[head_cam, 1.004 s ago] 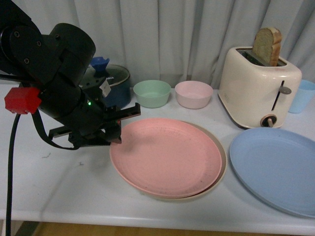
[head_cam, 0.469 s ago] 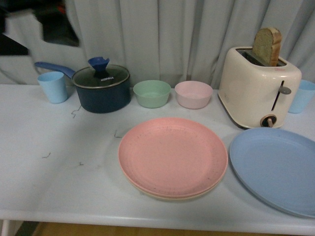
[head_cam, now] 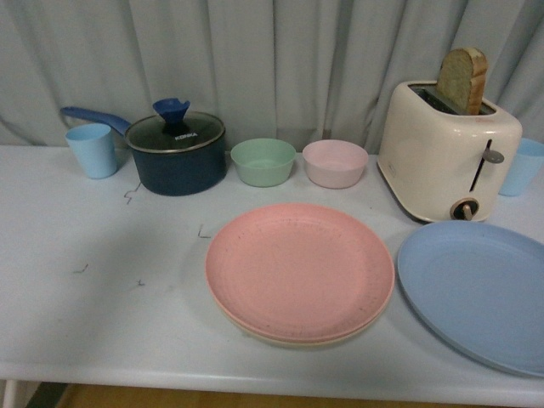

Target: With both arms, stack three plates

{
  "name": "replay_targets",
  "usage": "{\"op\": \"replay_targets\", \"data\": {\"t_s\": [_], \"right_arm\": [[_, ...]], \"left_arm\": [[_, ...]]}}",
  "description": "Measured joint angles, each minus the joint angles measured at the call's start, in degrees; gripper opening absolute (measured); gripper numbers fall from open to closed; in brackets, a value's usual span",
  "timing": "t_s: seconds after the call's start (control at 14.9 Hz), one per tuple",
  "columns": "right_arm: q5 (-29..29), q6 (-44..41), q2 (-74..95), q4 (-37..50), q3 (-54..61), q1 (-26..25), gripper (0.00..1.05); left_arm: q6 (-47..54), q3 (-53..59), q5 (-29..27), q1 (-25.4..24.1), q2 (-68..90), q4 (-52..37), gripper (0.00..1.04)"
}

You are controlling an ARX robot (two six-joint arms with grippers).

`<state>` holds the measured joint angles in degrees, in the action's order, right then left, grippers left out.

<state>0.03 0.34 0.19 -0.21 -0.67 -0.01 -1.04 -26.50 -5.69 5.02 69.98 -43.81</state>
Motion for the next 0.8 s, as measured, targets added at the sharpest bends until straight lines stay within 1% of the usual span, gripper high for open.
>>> {"op": "replay_targets", "data": {"t_s": [0.13, 0.2, 0.33, 0.4, 0.67, 0.8], "right_arm": [[0.0, 0.0, 0.0, 0.0, 0.0, 0.0, 0.98], [0.0, 0.0, 0.0, 0.0, 0.0, 0.0, 0.98], [0.0, 0.0, 0.0, 0.0, 0.0, 0.0, 0.98], [0.0, 0.0, 0.0, 0.0, 0.0, 0.0, 0.98], [0.0, 0.0, 0.0, 0.0, 0.0, 0.0, 0.98], [0.0, 0.0, 0.0, 0.0, 0.0, 0.0, 0.98]], "left_arm": [[0.0, 6.2, 1.3, -0.7, -5.3, -1.3, 0.09], [0.2, 9.4, 1.9, -0.9, -6.8, -1.2, 0.02], [0.2, 13.2, 5.2, -4.9, -11.4, -1.0, 0.02], [0.2, 14.8, 5.1, -5.4, -14.0, -0.7, 0.02], [0.2, 20.2, 5.7, -4.9, -22.8, 3.5, 0.02], [0.2, 23.0, 5.7, -4.9, -30.3, 8.4, 0.02]]}}
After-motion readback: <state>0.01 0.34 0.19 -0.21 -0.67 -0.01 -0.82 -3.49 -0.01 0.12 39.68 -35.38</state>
